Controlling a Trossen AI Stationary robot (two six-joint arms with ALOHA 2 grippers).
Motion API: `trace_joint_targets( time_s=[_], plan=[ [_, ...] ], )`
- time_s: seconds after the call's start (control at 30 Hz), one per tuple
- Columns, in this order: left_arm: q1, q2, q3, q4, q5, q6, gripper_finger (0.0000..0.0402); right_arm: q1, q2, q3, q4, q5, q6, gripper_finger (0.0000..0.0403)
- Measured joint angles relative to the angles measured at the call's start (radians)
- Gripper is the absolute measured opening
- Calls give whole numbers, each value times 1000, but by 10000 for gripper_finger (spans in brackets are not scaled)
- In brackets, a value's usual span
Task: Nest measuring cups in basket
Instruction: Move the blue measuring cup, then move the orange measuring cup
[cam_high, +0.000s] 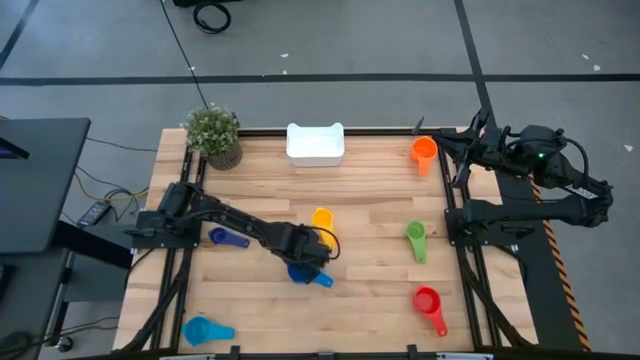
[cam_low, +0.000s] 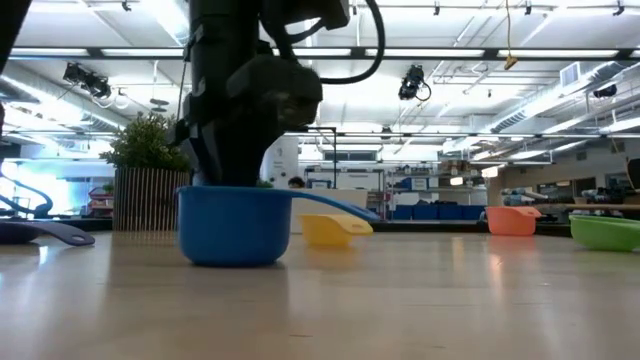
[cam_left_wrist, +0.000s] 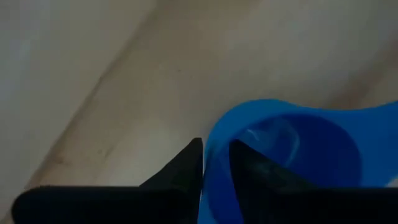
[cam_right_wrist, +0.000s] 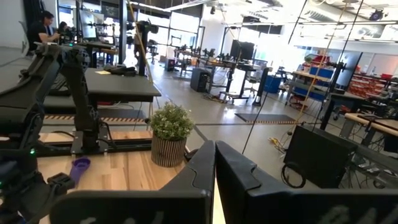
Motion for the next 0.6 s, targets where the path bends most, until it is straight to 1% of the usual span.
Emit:
trace_joint_targets(
  time_s=[0.13,0.23,0.3,0.4,0.47,0.53,0.6],
  plan=[
    [36,0,38,-2,100,15,75,0,0,0,0,1,-9,20],
    [62,0,80,-4,181,51,66,0,0,0,-1,1,-57,20],
    [74,0,111,-14,204,74,60,0,0,0,-1,1,-76,20],
    [86,0,176,-64,206,109,54,0,0,0,-2,1,-79,20],
    [93,0,233,-130,188,142,51,0,0,0,-2,1,-79,20],
    [97,0,301,-201,143,177,50,0,0,0,-9,9,-79,20],
    [101,0,379,-288,75,206,50,0,0,0,-30,44,-79,20]
  ],
)
